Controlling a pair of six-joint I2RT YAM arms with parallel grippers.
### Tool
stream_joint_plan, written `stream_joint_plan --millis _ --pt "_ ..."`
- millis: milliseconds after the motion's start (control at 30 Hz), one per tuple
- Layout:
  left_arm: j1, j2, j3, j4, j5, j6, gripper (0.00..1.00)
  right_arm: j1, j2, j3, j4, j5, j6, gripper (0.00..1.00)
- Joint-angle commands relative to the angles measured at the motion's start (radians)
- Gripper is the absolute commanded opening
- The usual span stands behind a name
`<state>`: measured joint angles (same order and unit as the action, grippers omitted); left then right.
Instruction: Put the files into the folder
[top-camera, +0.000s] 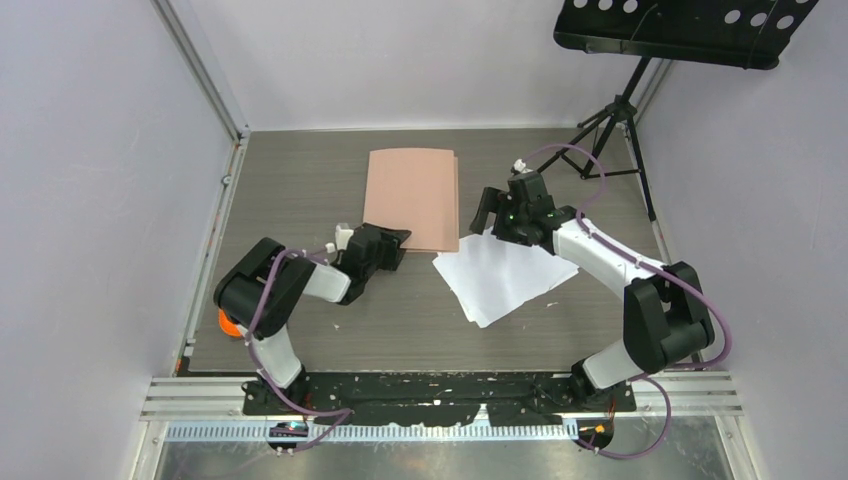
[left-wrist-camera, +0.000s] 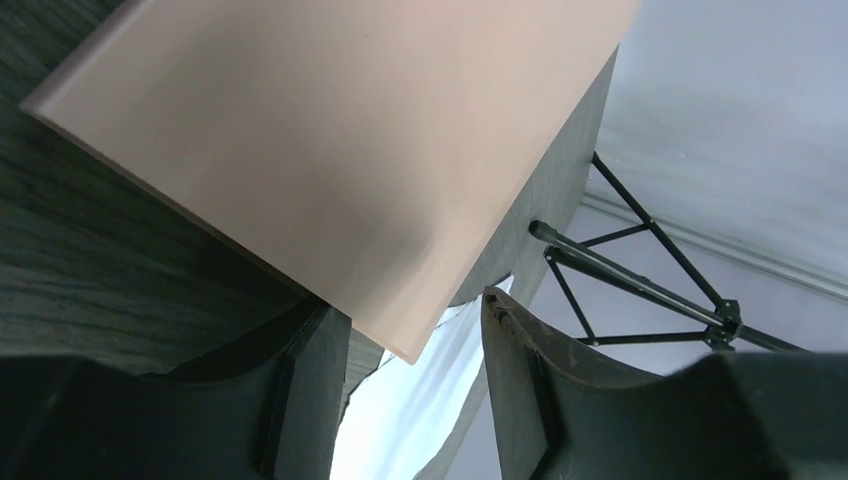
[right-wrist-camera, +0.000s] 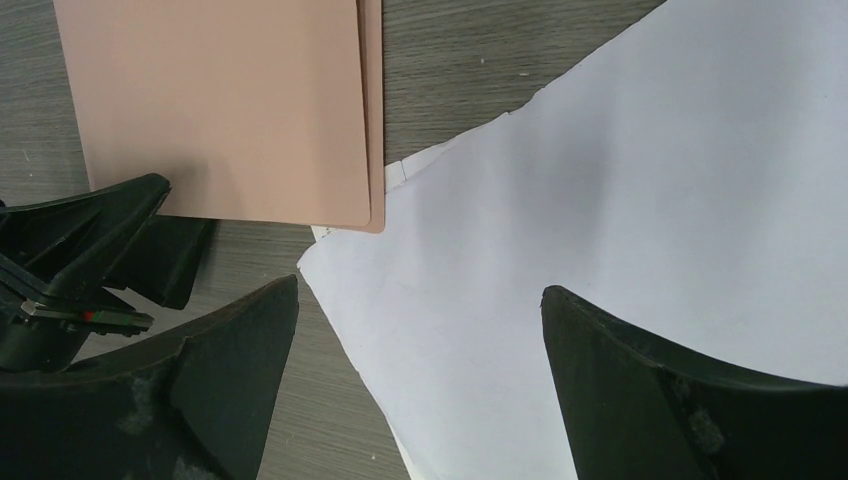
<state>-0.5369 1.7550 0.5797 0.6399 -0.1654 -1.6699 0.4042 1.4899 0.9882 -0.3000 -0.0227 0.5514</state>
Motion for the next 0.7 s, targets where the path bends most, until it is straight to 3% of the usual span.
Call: stream_joint_plan --millis 0,100,333,667 --pt "0.007 0.031 -0.015 0.135 -0.046 -0.054 0.49 0.010 0.008 0.001 0.049 -0.009 0.001 0.96" --pt "0.006 0.042 -0.014 0.146 -0.047 -0.072 0.40 0.011 0.011 -0.002 0.057 -0.010 -0.001 0.96" --pt "0.006 0.064 -0.029 0.215 -0.011 -0.151 0.00 0.010 0.031 -0.016 0.126 -0.059 0.007 0.96" --pt "0.006 -0.029 -0.122 0.335 0.066 -0.282 0.00 0.010 0.147 0.089 0.229 -0.186 0.081 0.95"
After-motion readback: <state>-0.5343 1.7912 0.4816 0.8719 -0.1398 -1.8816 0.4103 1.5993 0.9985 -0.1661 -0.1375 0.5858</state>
